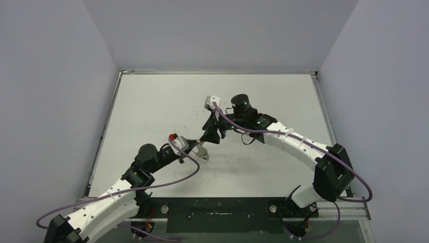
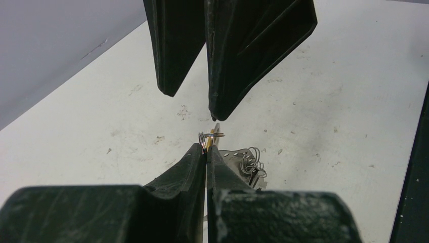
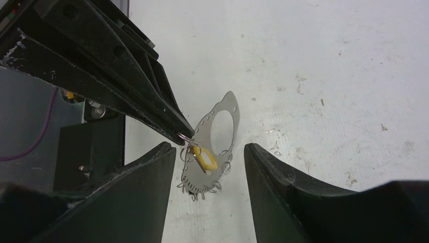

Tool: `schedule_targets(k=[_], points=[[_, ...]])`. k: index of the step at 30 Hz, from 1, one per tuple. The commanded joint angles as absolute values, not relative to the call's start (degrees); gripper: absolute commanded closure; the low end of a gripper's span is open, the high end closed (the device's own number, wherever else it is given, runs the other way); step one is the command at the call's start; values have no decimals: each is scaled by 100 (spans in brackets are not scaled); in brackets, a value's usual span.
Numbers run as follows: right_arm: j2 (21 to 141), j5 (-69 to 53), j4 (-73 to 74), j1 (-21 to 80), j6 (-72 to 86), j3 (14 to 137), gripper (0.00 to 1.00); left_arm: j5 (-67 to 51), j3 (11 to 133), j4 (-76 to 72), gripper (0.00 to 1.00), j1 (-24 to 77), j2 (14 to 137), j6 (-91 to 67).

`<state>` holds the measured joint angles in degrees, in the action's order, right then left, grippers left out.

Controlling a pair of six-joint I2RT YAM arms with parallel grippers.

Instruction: Put the keys on the keyring

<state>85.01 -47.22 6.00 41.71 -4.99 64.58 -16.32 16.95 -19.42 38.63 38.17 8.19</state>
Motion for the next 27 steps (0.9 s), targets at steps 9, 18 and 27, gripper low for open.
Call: schedule_targets(k=[9, 18, 27], points=[[9064, -5328, 369, 4205, -526, 6653, 74, -1705, 1705, -2440, 100, 3856, 3709, 798], [9293, -5410, 352, 4210, -569, 6598, 99, -1668, 1645, -2595, 100, 3857, 3706, 731], [9399, -5189, 921, 4360, -984, 6699, 100, -1606, 1575, -2777, 100, 3858, 3701, 665]])
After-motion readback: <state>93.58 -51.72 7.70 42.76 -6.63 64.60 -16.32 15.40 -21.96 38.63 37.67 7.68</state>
